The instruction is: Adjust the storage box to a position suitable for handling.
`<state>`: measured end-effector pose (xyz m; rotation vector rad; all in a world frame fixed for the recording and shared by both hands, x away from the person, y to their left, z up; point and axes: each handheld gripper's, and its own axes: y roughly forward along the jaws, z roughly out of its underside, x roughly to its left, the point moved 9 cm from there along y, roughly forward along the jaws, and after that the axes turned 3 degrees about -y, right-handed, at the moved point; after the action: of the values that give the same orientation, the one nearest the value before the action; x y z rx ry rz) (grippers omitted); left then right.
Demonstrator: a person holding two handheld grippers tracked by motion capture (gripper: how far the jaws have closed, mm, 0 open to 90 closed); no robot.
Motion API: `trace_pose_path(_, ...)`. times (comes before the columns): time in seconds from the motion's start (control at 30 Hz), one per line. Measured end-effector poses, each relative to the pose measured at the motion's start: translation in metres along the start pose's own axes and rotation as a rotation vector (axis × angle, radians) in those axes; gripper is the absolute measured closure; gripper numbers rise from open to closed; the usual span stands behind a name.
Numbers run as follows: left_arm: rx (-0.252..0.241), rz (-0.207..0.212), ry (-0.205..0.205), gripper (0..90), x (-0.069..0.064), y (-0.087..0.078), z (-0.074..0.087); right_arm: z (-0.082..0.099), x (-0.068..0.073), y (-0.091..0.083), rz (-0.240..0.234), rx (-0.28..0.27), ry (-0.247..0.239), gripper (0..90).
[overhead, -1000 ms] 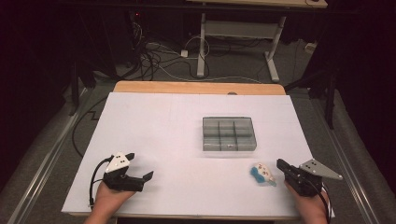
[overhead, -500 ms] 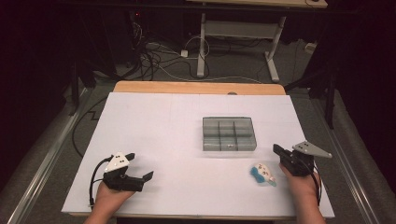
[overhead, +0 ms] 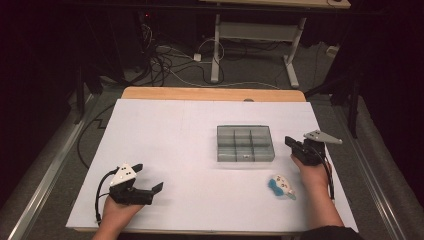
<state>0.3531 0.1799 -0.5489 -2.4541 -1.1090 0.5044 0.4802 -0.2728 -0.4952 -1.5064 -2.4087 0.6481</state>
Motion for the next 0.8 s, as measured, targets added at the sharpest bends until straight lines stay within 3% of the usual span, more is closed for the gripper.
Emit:
trace_pose_path(0.2, 0.013, 0.003, 0.007, 0.0, -0.001, 0.001, 0.001, -0.012, -0.004, 0.019, -0.011, 0.009, -0.001, 90.0)
trace_pose_path(0.53, -0.002, -0.012, -0.036, 1.0, 0.003, 0.0, 0.0, -0.025, -0.012, 0.051, -0.007, 0.032, 0.023, 90.0)
trace_pose_path(0.57, -0.003, -0.018, -0.035, 1.0, 0.003, 0.0, 0.0, -0.026, -0.014, 0.06, -0.014, 0.043, 0.026, 90.0)
trace_pose_path(0.8, 0.004, -0.033, -0.034, 0.0, 0.003, 0.0, 0.0, -0.031, -0.008, 0.08, -0.04, 0.072, 0.008, 90.0)
